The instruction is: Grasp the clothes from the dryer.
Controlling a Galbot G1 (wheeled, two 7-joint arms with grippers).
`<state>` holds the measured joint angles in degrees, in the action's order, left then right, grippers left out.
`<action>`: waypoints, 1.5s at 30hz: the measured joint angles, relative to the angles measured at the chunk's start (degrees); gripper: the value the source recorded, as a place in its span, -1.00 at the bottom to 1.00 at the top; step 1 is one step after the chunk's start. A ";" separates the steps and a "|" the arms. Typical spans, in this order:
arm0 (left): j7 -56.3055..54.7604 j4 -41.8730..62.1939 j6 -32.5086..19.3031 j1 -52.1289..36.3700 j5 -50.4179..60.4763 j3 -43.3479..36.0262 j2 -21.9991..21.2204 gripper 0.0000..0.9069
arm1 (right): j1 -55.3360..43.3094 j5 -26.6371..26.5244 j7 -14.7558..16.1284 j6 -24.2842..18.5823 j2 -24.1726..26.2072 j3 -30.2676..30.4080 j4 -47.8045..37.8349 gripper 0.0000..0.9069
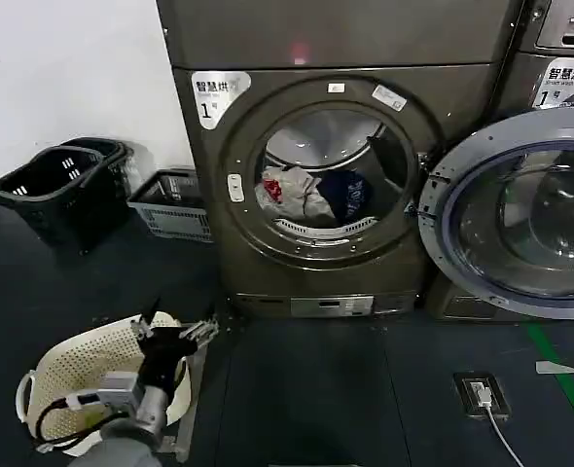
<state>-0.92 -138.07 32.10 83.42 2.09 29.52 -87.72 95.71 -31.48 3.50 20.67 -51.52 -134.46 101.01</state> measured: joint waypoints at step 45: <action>0.21 0.05 -2.00 0.05 1.89 -1.99 -0.22 1.00 | 0.77 -0.77 0.85 -0.56 -1.08 -1.85 0.60 1.00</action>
<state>-0.71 -138.02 30.10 83.46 3.98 27.54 -87.94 96.48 -32.25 4.35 20.10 -52.60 -136.31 101.61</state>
